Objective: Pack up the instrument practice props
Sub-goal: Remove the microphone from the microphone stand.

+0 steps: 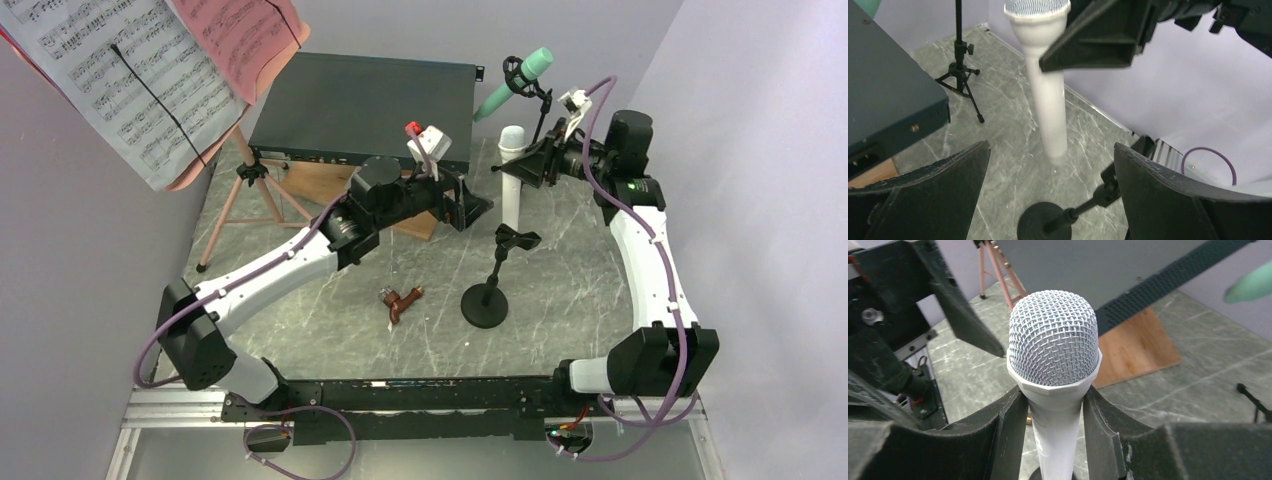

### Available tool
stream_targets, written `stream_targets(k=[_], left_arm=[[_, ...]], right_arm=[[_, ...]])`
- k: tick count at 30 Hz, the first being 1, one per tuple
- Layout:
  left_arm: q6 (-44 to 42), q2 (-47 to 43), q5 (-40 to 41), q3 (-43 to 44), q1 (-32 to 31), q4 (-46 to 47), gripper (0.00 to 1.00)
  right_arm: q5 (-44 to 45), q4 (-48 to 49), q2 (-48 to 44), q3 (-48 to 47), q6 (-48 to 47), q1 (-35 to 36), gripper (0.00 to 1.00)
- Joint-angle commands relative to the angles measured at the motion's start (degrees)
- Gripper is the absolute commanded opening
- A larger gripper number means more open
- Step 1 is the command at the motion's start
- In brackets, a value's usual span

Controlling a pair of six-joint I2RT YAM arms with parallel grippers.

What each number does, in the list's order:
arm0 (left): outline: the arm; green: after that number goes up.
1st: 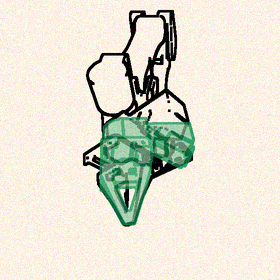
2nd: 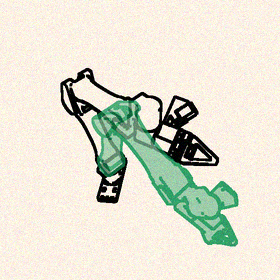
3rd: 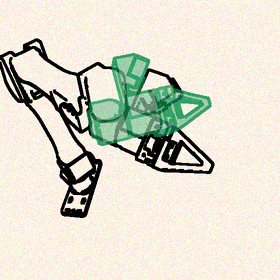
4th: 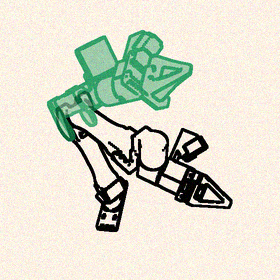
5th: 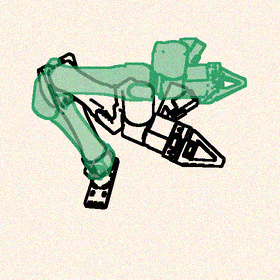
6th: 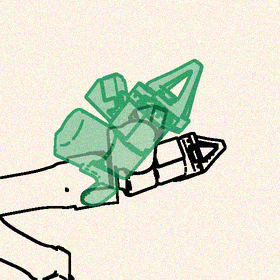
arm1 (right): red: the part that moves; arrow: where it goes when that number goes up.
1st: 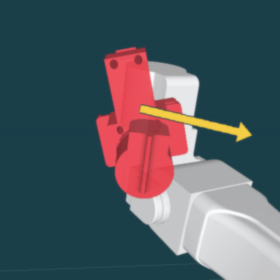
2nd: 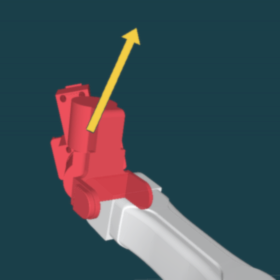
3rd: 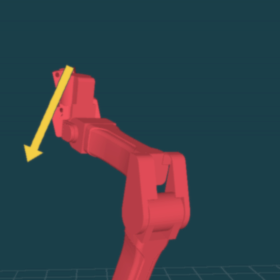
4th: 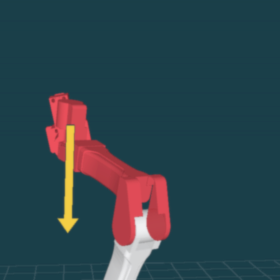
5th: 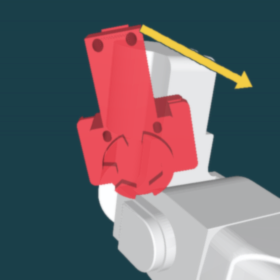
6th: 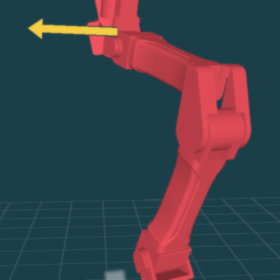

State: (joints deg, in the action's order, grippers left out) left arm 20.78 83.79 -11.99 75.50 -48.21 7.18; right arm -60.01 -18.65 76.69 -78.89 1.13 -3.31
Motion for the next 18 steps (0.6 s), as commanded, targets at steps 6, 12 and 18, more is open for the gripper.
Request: stream_targets(k=[6, 12, 18], left_arm=[[3.06, 6.95, 5.64, 8.61, -0.08, 0.4, 1.0], [5.39, 8.21, 3.73, 7.86, -0.3, 3.26, 0.97], [7.0, 8.75, 3.4, 7.64, -0.38, 3.69, 0.86]], right_arm=[[-4.49, 10.43, -1.76, 0.82, 11.66, 4.97, 0.0], [-6.34, 15.12, -2.41, 3.52, 16.33, 6.35, 0.0], [-7.66, 18.32, -2.81, 5.29, 20.13, 6.95, 0.0]])
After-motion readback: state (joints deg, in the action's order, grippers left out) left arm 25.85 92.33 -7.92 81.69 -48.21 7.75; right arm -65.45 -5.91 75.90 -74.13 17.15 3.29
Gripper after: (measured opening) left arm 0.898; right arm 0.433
